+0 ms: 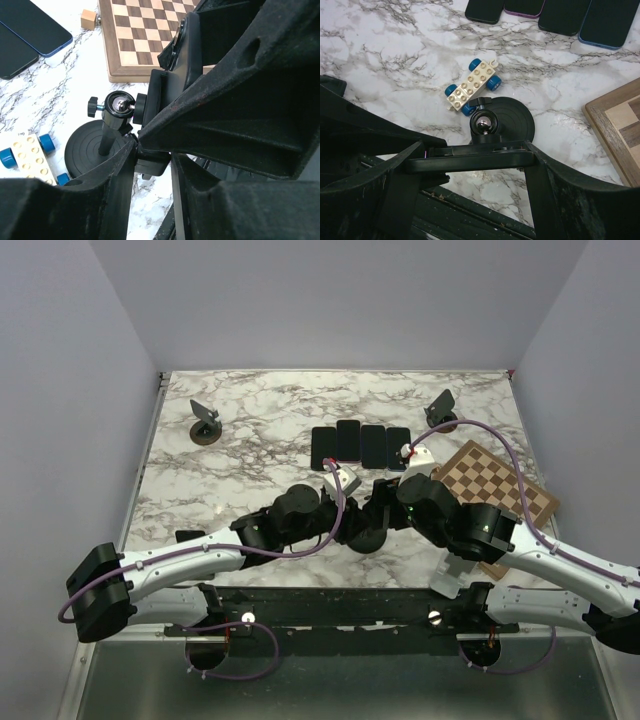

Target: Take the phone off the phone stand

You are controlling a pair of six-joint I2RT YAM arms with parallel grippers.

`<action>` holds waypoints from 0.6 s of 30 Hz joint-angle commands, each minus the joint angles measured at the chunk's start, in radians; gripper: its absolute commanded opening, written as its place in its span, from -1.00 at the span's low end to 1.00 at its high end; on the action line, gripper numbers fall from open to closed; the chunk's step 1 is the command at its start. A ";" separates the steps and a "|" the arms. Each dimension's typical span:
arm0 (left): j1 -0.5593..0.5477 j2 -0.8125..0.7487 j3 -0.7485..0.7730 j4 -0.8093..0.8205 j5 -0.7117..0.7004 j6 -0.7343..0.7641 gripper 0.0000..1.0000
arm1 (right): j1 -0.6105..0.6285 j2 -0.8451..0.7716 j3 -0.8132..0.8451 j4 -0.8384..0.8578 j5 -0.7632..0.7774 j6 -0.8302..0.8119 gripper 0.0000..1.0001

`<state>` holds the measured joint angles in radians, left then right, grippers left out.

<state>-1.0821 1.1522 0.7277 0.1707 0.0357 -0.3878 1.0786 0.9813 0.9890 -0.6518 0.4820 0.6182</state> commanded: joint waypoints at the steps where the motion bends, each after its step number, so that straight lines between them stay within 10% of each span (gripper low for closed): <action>1: 0.002 0.012 0.002 0.027 0.040 -0.002 -0.17 | 0.007 -0.005 0.008 0.068 -0.052 0.025 -0.99; 18: 0.002 0.001 -0.021 0.030 0.035 0.000 0.00 | 0.006 0.007 0.016 0.066 -0.061 0.022 -0.99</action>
<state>-1.0813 1.1522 0.7155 0.1776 0.0532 -0.3897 1.0786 0.9836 0.9890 -0.6487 0.4805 0.6140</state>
